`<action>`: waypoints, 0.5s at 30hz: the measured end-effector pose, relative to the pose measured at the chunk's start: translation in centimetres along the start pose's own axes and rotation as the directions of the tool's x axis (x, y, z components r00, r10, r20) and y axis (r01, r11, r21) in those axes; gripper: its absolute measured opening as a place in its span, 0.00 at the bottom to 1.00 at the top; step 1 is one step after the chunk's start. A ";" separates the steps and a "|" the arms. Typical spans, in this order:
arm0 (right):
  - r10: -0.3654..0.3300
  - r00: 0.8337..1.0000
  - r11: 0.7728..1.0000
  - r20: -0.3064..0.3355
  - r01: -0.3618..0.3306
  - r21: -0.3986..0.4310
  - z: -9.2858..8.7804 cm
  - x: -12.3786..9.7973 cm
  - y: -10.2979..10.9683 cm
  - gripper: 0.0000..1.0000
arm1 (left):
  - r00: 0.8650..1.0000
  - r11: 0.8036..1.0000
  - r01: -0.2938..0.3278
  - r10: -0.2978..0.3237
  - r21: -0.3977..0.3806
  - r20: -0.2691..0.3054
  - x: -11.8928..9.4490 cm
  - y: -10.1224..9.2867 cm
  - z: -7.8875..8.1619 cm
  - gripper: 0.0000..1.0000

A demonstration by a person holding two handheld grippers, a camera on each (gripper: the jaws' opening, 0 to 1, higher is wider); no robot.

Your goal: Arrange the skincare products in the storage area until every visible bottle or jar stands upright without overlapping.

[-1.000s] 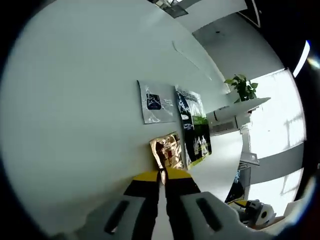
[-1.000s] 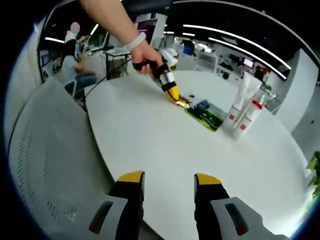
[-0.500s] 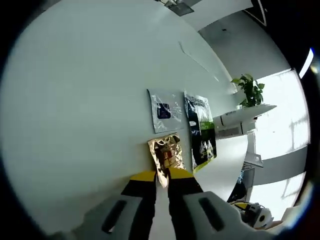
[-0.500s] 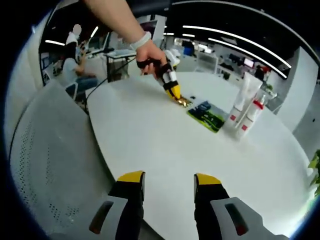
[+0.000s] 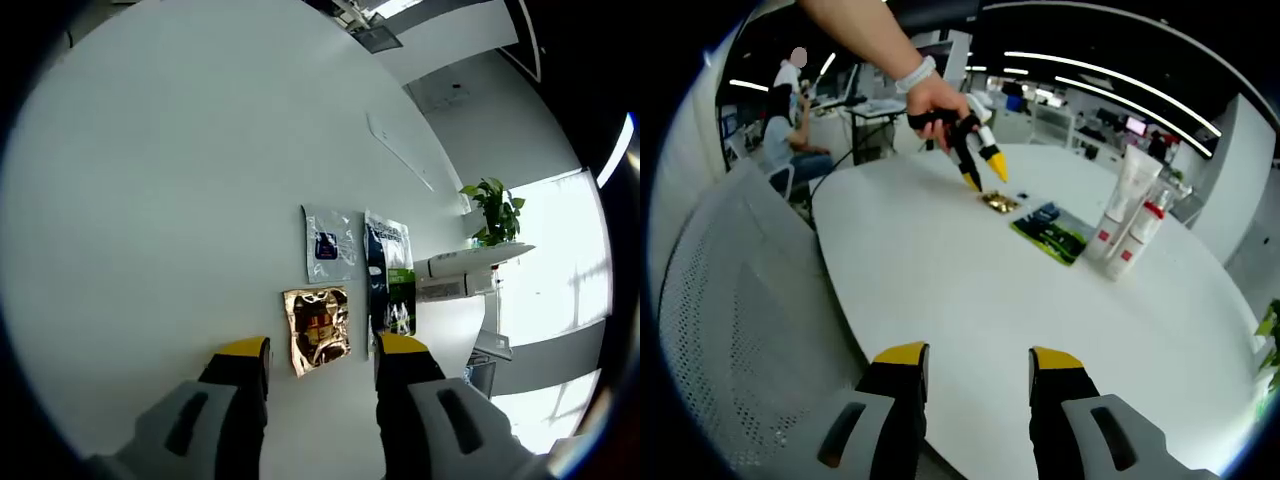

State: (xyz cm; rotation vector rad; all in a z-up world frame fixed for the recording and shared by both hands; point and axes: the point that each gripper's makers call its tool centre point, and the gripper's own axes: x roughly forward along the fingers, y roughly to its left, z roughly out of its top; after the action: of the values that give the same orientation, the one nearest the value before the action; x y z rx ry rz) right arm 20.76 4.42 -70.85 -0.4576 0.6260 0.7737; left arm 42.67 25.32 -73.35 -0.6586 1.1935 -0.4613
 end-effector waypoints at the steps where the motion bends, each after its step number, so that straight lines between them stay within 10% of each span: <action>1: 0.000 1.000 1.000 -0.001 0.000 -0.001 0.0 0.0 0.0 0.42 | 1.000 1.000 0.003 -0.003 -0.002 0.008 -0.4 0.0 -0.1 0.37; 5: -0.001 1.000 1.000 0.007 0.001 -0.006 0.2 -0.1 0.0 0.43 | 0.992 0.994 0.089 -0.084 -0.056 0.098 -2.6 -1.0 -0.9 0.29; 9: 0.002 1.000 1.000 0.019 -0.002 0.009 0.4 -0.1 0.0 0.45 | 0.974 0.992 0.110 -0.119 0.060 0.191 -5.0 -2.0 -2.8 0.37; 12: 0.010 0.999 1.000 0.042 -0.011 0.026 0.9 -0.3 0.2 0.47 | 0.947 0.974 0.204 -0.221 0.095 0.233 -6.9 -4.5 -5.6 0.39; 15: 0.011 0.996 0.997 0.089 -0.017 0.074 1.7 -0.6 0.1 0.49 | 0.904 0.963 0.152 -0.226 0.220 0.363 -8.9 -5.9 -8.4 0.41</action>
State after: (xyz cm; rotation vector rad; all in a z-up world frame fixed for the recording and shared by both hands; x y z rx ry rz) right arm 20.94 5.14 -69.21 -0.3494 0.5742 0.7771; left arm 31.96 24.97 -64.98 -0.6690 0.7047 -0.5706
